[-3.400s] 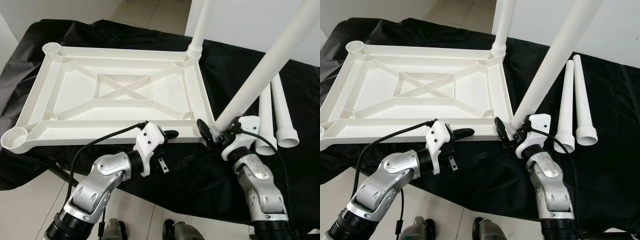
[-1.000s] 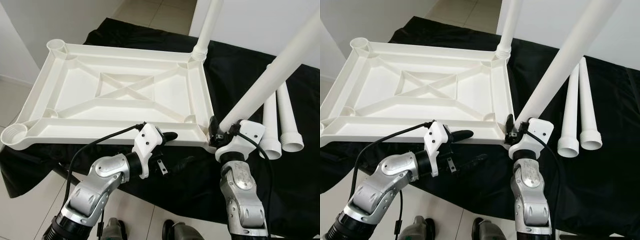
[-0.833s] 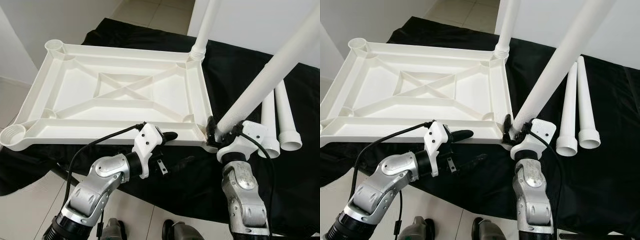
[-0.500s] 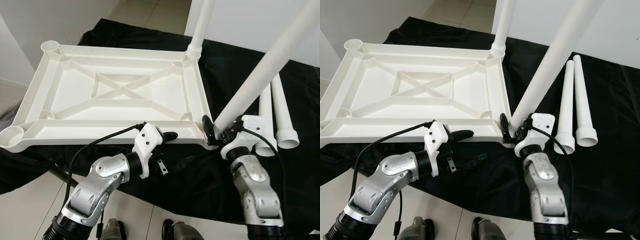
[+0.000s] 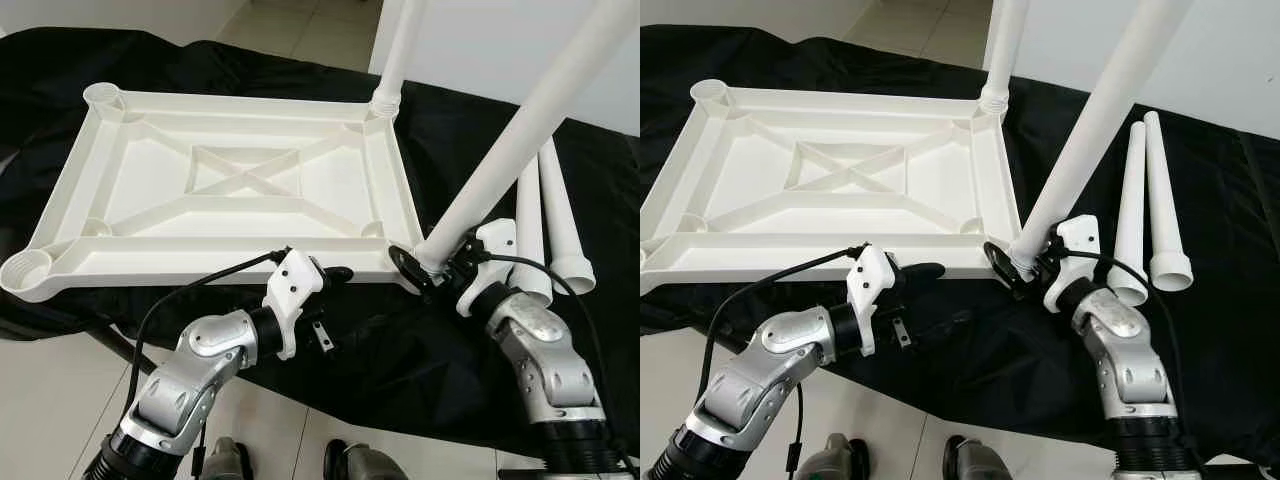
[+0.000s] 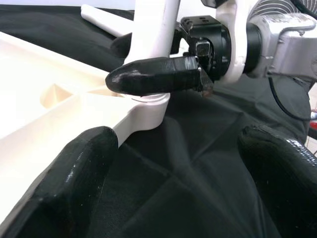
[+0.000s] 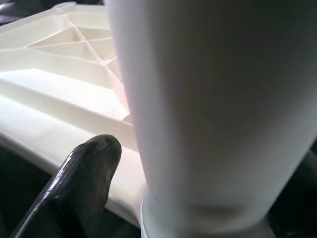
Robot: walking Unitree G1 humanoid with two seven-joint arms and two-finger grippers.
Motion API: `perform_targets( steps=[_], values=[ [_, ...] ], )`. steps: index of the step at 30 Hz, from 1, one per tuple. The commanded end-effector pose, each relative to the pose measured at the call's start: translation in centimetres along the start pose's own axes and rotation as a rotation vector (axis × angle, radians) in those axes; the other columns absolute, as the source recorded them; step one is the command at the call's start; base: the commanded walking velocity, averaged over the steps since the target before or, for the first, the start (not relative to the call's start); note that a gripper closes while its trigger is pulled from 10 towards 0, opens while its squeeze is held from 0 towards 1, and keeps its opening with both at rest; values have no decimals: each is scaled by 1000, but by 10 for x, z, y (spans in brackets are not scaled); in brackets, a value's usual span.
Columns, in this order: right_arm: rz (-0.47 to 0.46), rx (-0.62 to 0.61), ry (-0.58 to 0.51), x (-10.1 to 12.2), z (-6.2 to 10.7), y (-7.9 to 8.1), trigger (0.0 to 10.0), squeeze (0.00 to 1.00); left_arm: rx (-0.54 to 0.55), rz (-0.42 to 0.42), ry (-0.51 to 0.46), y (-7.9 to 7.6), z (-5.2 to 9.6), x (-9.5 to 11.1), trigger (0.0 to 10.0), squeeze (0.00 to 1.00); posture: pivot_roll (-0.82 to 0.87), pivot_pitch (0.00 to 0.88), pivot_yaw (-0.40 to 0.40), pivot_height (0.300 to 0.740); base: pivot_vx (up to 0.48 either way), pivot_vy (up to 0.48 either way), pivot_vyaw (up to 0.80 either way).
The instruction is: Building children table
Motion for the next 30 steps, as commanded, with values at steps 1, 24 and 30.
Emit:
perform_targets(
  steps=[1, 24, 30],
  values=[
    [8, 18, -5, 0, 0, -2, 10000, 0, 5, 6, 5, -3, 1, -1, 10000, 0, 61, 159, -59, 740, 0, 0, 0],
    [-50, -133, 47, -19, 5, -8, 10000, 0, 12, 20, -1, -4, 0, -2, 10000, 0, 46, 182, -75, 740, 0, 0, 0],
    [-83, -236, 65, -23, 5, -4, 10000, 0, 16, 22, -2, -5, -1, -3, 10000, 0, 36, 185, -87, 740, 0, 0, 0]
  ],
)
Point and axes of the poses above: a point about 5 cm out from each wrist's last joint towards the gripper, its own z axis pointing back from the gripper into the wrist, its own x axis along the axis of the wrist's last joint, y = z × x, the point moved 6 cm from there along -z, pointing out of the wrist towards the gripper, and after that the axes turned 4 degrees about z, right-handed, at the moved point
